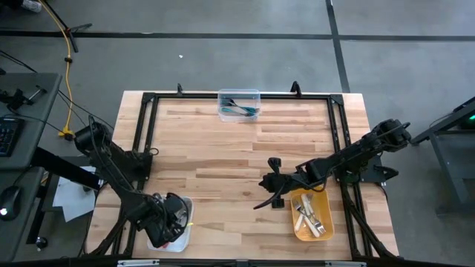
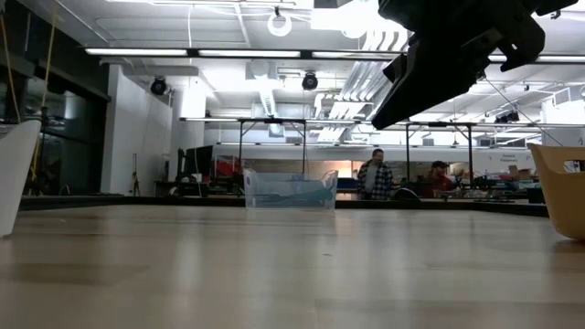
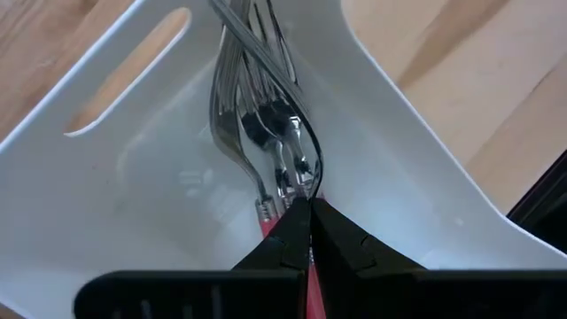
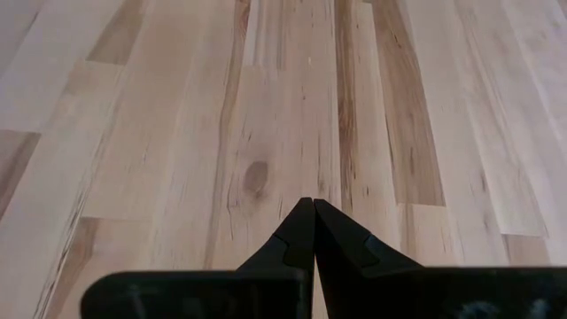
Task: Sort silverware by color (type)
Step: Put the red fork into the white bin, then return to Home Position
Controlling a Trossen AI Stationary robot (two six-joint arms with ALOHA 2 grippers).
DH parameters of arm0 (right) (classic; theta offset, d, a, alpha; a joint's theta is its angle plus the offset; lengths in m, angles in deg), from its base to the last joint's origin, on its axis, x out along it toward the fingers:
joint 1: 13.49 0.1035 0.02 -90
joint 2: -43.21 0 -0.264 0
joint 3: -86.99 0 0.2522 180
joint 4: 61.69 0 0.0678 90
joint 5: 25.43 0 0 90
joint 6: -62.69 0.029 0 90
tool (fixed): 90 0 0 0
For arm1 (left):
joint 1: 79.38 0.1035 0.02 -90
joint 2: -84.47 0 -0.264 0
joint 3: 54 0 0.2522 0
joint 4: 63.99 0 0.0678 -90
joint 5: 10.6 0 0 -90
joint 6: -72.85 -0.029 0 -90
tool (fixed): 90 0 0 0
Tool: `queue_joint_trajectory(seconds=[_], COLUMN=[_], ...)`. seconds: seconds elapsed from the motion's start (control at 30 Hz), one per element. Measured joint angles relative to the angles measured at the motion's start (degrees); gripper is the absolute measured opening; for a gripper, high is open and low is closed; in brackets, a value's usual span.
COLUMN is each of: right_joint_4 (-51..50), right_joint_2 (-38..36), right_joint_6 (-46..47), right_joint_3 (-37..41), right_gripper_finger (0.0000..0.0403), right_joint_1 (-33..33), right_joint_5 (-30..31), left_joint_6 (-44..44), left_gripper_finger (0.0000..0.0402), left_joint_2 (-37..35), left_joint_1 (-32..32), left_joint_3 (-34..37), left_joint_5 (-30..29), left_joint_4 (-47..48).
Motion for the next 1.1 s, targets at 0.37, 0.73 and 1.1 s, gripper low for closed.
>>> queue_joint_trajectory(seconds=[0.37, 0.73, 1.1], right_joint_4=[-0.02, -0.34, -2.47], right_joint_2=[0.00, 0.01, 0.00], right_joint_6=[-0.13, -0.18, -3.01], right_joint_3=[0.00, 0.00, -0.04], right_gripper_finger=[0.0000, 0.0000, 0.0000], right_joint_1=[0.00, 0.00, 0.00], right_joint_5=[-0.01, 0.00, 1.26], left_joint_6=[-3.22, -8.75, -35.63], left_gripper_finger=[0.0013, 0.0081, 0.0026], left_joint_2=[0.00, -0.31, -6.69], left_joint_1=[0.22, 0.98, 6.09], left_joint_3=[0.00, -0.04, -1.51], left_joint_5=[1.77, 7.25, 1.47], left_joint_4=[0.18, 0.12, -2.17])
